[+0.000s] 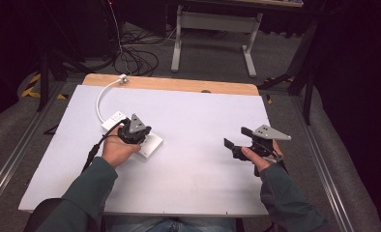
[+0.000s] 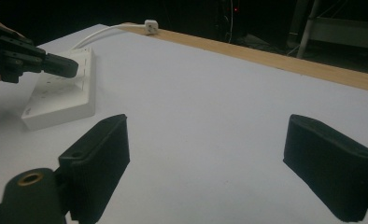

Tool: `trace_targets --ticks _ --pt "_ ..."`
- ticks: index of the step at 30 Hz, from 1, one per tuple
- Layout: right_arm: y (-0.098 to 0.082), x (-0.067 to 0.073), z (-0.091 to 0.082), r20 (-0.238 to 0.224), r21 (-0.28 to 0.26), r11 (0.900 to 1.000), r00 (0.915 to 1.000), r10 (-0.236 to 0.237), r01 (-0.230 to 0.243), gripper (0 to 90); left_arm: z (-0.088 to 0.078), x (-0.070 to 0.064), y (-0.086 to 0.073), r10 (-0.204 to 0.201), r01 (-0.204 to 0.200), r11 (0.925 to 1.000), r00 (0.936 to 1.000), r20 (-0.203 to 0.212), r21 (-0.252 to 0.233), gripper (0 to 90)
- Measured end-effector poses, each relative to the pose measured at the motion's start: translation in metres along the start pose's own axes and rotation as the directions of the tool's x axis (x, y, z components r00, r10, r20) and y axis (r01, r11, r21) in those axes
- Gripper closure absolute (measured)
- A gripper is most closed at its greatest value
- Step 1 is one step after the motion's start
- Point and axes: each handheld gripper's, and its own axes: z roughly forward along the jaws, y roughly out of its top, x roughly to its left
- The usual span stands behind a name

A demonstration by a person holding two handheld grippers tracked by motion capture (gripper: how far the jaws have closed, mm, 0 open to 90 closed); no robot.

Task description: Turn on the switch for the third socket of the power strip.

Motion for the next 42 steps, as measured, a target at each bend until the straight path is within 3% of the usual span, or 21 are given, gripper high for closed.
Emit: trace_targets --ticks 11,19,38,42 --pt "0.0010 0.0005 -0.0007 0.000 -0.006 1.000 1.0000 0.001 -0.001 15.4 0.0056 0.0010 -0.0033 -0.005 0.005 0.9988 1.0000 0.000 0.049 90.0" --pt "0.0007 0.0005 0.0000 -0.003 -0.003 1.000 1.0000 -0.003 0.003 15.4 0.0072 0.0004 -0.0032 0.001 -0.001 0.9985 0.9999 0.010 0.054 90.0" --pt "0.0006 0.0012 -0.0003 -0.006 -0.002 1.000 1.0000 -0.003 0.003 15.4 0.0076 -0.0001 -0.0032 -0.031 0.031 0.9980 0.9995 0.009 0.056 90.0" --pt "0.0008 0.0015 -0.0006 -0.006 -0.005 1.000 1.0000 0.001 -0.001 15.5 0.0080 0.0005 -0.0037 -0.014 0.015 0.9973 0.9998 -0.017 0.072 90.0"
